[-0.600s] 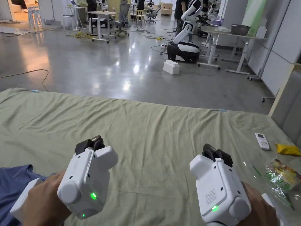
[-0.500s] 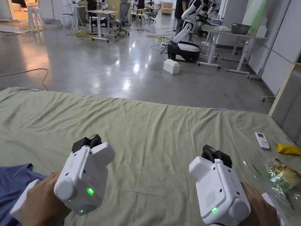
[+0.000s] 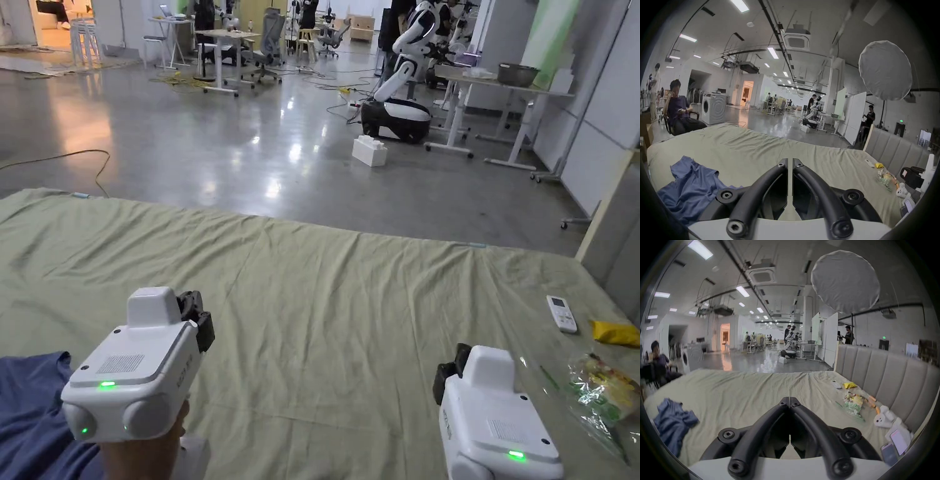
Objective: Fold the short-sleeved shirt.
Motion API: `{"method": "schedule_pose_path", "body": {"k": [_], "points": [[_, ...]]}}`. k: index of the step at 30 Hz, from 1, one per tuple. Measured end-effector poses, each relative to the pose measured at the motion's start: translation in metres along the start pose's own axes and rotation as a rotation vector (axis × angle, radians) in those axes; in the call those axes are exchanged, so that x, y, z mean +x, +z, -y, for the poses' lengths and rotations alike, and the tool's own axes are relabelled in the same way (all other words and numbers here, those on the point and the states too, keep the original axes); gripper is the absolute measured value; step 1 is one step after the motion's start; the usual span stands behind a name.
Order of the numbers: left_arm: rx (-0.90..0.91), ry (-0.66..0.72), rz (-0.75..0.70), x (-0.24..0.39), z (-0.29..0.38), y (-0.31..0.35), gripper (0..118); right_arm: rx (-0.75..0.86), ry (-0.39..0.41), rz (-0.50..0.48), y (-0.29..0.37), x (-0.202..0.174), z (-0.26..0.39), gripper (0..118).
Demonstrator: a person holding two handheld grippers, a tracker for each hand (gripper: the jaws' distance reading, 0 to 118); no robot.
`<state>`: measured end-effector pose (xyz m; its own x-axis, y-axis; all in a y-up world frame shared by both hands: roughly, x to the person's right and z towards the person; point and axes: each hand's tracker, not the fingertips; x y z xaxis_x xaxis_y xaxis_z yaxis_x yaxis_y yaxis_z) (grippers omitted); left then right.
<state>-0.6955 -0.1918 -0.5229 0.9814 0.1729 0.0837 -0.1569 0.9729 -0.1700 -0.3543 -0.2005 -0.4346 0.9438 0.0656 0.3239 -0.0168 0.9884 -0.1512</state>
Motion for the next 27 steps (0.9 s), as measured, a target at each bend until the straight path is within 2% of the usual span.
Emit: {"method": "schedule_pose_path", "body": {"k": [1,2,4,11,18,25,26,27], "points": [[0.002,-0.011,-0.005,0.001,0.001,0.001,5,-0.043,-0.063,0.011,0.0,0.001,0.002,0],[0.003,-0.022,-0.005,0.001,0.002,0.003,5,-0.016,-0.032,0.014,0.001,0.0,-0.002,0],[-0.005,-0.055,-0.003,0.004,0.003,0.005,5,-0.022,-0.061,0.012,0.0,0.002,-0.005,0],[-0.115,-0.104,-0.03,-0.022,0.003,0.013,5,-0.035,-0.04,-0.025,-0.001,0.0,-0.007,0],[-0.283,-0.139,-0.083,-0.111,0.01,0.026,5,-0.065,-0.012,-0.063,-0.006,-0.012,0.003,0],[-0.577,-0.041,-0.203,-0.226,0.026,0.014,5,-0.094,0.014,-0.092,-0.014,-0.028,0.014,0],[-0.608,-0.039,-0.217,-0.238,0.031,0.011,8,-0.096,0.017,-0.094,-0.014,-0.03,0.015,0],[-0.64,-0.054,-0.243,-0.251,0.037,0.008,15,-0.1,0.019,-0.096,-0.015,-0.032,0.016,0]]}}
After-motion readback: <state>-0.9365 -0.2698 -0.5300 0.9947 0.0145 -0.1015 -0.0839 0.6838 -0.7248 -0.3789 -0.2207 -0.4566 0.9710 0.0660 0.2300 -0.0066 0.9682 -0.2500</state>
